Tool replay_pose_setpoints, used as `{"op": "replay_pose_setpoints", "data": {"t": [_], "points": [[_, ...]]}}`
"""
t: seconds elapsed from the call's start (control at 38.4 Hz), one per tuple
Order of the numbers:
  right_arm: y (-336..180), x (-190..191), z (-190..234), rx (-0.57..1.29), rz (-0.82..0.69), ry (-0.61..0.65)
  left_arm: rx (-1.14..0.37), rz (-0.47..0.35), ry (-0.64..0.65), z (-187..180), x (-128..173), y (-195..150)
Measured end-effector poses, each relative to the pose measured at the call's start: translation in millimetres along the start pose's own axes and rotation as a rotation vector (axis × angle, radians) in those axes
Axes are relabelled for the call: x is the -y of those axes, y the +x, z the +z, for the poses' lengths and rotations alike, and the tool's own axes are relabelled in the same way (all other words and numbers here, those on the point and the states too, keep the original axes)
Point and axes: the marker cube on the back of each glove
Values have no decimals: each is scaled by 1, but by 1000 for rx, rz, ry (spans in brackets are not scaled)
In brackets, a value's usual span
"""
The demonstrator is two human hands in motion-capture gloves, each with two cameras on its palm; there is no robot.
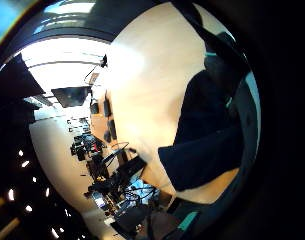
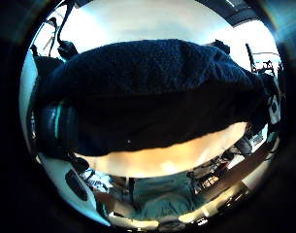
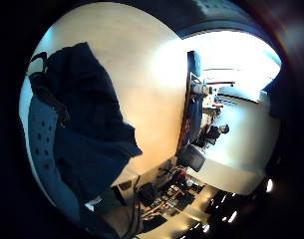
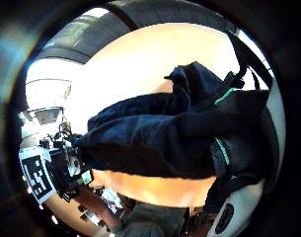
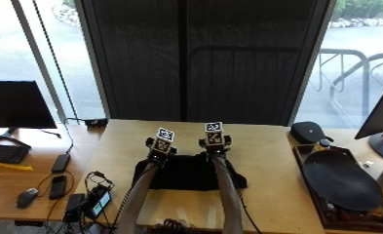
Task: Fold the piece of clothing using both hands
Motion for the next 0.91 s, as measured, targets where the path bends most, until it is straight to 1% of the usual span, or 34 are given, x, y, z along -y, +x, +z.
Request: {"op": "replay_pose_setpoints", "data": {"t": [0.05,0.1,0.16,0.21,0.26,0.31,0.39,0.47,0.52,0.57,0.62,0.7,0.73,0.86,0.89,0.91], "points": [[4,10,9,-49,72,43,-109,95,34,9,4,18],[6,14,19,-95,116,47,-204,173,27,19,1,32],[7,14,29,-127,131,30,-241,199,-23,30,-7,39],[7,14,38,-143,137,14,-243,193,-42,40,-9,41],[7,15,44,-148,148,15,-247,189,-3,48,-3,45],[7,18,48,-134,138,43,-257,190,18,53,1,48],[6,24,52,-107,114,89,-265,189,-11,53,-4,49],[10,25,52,-113,123,127,-280,182,-33,49,-13,45],[16,23,49,-117,131,168,-282,162,11,46,-12,40],[23,17,43,-106,144,214,-246,120,83,42,-8,26],[34,7,33,-81,170,293,-201,72,138,37,-10,9],[52,-1,14,9,199,496,-167,14,184,30,-22,-14],[58,-4,12,51,210,531,-177,0,199,30,-25,-18],[97,-40,44,325,280,475,-435,-15,384,51,-22,-5],[105,-46,52,383,286,460,-459,-17,391,56,-26,-6],[111,-50,62,439,288,429,-480,-12,367,61,-34,-6]]}}
